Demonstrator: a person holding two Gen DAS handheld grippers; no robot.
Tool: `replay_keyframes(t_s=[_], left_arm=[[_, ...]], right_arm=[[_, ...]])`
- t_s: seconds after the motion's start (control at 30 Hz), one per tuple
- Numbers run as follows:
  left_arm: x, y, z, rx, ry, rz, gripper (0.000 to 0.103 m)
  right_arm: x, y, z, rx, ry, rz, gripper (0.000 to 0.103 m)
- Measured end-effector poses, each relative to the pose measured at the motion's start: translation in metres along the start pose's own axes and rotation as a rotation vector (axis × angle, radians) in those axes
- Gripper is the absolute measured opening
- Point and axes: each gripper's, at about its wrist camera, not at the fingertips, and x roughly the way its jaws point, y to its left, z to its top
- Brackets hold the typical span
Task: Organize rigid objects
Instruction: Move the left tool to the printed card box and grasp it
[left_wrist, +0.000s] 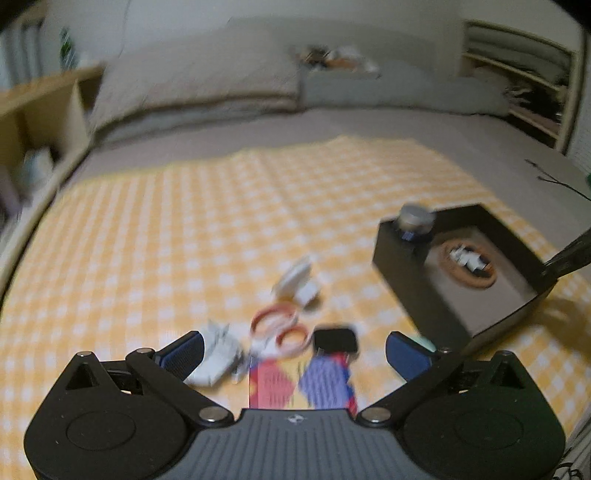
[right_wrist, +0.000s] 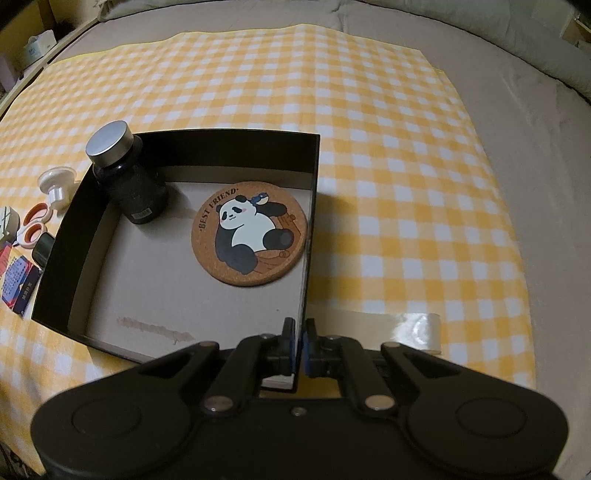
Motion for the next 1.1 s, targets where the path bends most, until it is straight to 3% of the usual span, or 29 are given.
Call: replay_keyframes(t_s=[0.23,0.37,0.97,1.1], left_arm=[[0.021,0.024,-0.032,-0.184,0.154,0.002,0.103],[0.036,0.023,-0.044,-0.224,0.213,0.026,0.103],[0.088,-0.004,-0.042,-0.201,0.279,0.113,0.103],[0.091,0.002,-0.042,-0.245,0.259,0.099,0.092]], right_arm=[[0.001,0.001,0.000,-0.005,0.005,-0.018,0.004],[0.001,0.001,0.000,-0.008,0.006,-0.019,0.004],[0.001,0.002,-0.001,-0.014,0.005,-0.022,0.005],[0.001,0.001,-0.001,-0.014,0.005,-0.022,0.005]])
